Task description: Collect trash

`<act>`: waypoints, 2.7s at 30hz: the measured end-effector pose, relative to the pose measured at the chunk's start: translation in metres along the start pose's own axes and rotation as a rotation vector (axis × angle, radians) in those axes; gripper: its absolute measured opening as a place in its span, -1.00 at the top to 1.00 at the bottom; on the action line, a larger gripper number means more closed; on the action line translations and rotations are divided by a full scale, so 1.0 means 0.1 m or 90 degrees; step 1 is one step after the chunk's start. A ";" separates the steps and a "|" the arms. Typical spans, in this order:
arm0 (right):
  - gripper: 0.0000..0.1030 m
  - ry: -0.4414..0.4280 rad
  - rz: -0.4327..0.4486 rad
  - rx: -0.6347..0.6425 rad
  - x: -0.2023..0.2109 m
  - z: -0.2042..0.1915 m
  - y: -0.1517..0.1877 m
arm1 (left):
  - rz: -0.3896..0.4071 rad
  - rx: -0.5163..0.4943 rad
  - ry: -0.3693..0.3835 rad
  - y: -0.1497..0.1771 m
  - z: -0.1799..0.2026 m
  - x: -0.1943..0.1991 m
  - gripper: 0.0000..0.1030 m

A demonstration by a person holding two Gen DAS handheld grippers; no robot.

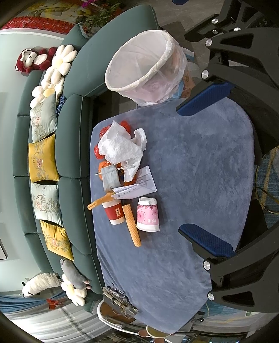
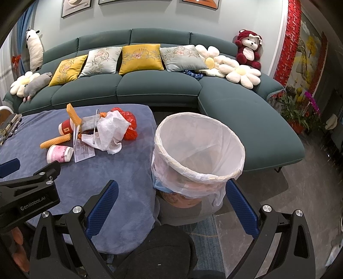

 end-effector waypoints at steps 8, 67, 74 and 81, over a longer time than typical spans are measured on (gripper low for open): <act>-0.87 0.001 -0.006 -0.004 -0.03 0.02 0.05 | 0.004 -0.005 -0.002 -0.01 0.01 0.00 -0.87; -0.66 -0.076 -0.057 0.028 -2.06 -1.77 -0.37 | -0.102 0.093 0.027 0.08 -1.51 -2.26 0.16; -0.43 -0.086 -0.069 0.010 -2.07 -1.75 -0.31 | -0.076 0.106 0.041 -0.02 -1.52 -2.14 0.62; -0.26 -0.111 -0.074 0.000 -2.02 -1.79 -0.28 | -0.066 0.113 0.039 -0.07 -1.57 -1.98 0.94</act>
Point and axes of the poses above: each gripper's, at about its wrist camera, not at the fingertips, and x roughly against the way its jaws point, z to its right, y to its underside, the point moved 9 cm from there along -x, roughly the way its jaws point, and after that the axes turned 9 degrees about z, right-handed, at the moved point
